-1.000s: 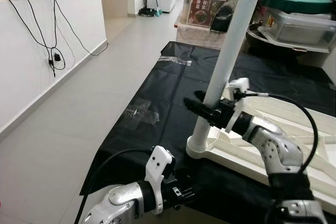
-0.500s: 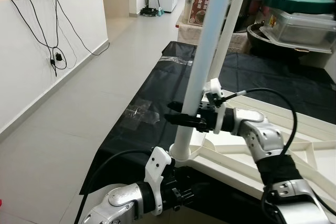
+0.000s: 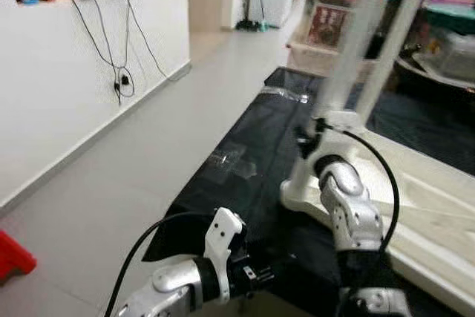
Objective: Building children table
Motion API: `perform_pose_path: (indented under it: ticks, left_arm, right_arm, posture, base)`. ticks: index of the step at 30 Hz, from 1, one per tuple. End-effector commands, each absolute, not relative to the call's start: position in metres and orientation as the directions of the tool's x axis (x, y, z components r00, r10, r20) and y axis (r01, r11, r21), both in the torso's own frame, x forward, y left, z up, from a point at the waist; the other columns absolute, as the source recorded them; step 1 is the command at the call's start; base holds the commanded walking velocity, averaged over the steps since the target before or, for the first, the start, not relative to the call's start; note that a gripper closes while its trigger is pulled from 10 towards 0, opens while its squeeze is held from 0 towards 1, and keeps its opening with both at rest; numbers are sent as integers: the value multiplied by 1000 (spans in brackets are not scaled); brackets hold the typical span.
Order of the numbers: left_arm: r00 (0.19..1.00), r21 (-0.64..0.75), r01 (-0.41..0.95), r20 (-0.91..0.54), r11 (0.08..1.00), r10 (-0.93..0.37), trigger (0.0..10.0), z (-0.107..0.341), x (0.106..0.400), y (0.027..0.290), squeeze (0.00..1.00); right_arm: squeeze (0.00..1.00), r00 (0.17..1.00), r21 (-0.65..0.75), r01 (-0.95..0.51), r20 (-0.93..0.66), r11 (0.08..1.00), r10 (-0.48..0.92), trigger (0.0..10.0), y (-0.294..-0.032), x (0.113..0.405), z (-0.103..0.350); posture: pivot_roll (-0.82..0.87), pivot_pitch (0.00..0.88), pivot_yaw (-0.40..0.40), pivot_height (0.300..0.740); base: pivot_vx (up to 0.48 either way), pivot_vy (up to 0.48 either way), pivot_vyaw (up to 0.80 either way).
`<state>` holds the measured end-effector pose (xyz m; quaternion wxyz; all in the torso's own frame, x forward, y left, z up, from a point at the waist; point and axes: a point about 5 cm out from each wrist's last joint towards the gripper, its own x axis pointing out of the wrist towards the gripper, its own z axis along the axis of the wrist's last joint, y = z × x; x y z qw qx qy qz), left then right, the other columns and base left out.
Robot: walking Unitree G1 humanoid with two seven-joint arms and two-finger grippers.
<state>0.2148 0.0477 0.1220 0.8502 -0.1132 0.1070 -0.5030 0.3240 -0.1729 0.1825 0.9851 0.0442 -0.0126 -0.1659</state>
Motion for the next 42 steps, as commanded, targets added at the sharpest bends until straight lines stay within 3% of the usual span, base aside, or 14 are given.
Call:
perform_pose_path:
  ticks: [1, 3, 4, 7, 8, 13, 14, 22, 23, 27, 31, 42]
  left_arm:
    - [464, -305, 830, -87, 467, -881, 10000, 119, 215, 49, 0]
    - [465, -302, 830, -88, 469, -881, 10000, 119, 215, 48, 0]
    - [466, -301, 830, -88, 469, -880, 10000, 119, 215, 48, 0]
    - [467, -301, 830, -89, 470, -880, 10000, 119, 215, 48, 0]
    - [467, -301, 829, -89, 471, -880, 10000, 119, 215, 48, 0]
    - [469, -302, 828, -87, 472, -879, 10000, 119, 216, 48, 0]
    - [469, -302, 828, -86, 472, -879, 10000, 119, 216, 48, 0]
    - [469, -301, 829, -86, 471, -879, 10000, 119, 217, 48, 0]
    - [468, -301, 829, -87, 471, -880, 10000, 119, 217, 48, 0]
    - [468, -300, 829, -87, 471, -879, 10000, 119, 217, 48, 0]
    - [465, -302, 830, -87, 469, -881, 10000, 118, 218, 49, 0]
    - [459, -300, 834, -89, 463, -884, 10000, 118, 219, 48, 0]
  right_arm:
    - [0, 884, 75, 465, -84, 882, -459, 0, -194, 314, 165]
    - [0, 869, 119, 494, -99, 861, -485, 0, -176, 306, 161]
    - [0, 866, 131, 500, -101, 856, -490, 4392, -169, 306, 161]
    - [0, 895, 147, 445, -97, 884, -434, 4392, -154, 311, 160]
    - [1000, 914, 145, 406, -71, 902, -400, 10000, -150, 312, 160]
    - [1000, 924, 110, 380, -10, 918, -382, 10000, -146, 309, 163]
    - [0, 928, 111, 371, 3, 922, -374, 10000, -147, 309, 163]
    - [0, 925, 30, 367, 89, 930, -369, 10000, -162, 302, 166]
    - [0, 901, -48, 430, 93, 902, -424, 10000, -174, 293, 161]
    - [0, 866, -82, 501, 63, 862, -497, 10000, -188, 281, 155]
    - [0, 763, -129, 641, -1, 757, -647, 10000, -217, 246, 147]
    - [0, 711, -173, 692, -7, 701, -703, 10000, -230, 218, 147]
  posture:
    - [202, 5, -87, 740]
    - [208, 2, -88, 740]
    - [208, 2, -88, 740]
    - [208, 2, -88, 740]
    - [204, 1, -91, 740]
    - [204, 1, -92, 740]
    - [204, 1, -92, 740]
    - [196, 0, -89, 740]
    - [196, 0, -89, 740]
    - [194, 0, -89, 740]
    - [182, 0, -79, 740]
    - [172, 0, -75, 740]
  base:
    - [0, 0, 0]
    - [0, 0, 0]
    - [0, 0, 0]
    - [0, 0, 0]
    - [0, 0, 0]
    - [0, 0, 0]
    - [0, 0, 0]
    - [0, 0, 0]
    - [0, 0, 0]
    - [0, 0, 0]
    - [0, 0, 0]
    - [0, 0, 0]
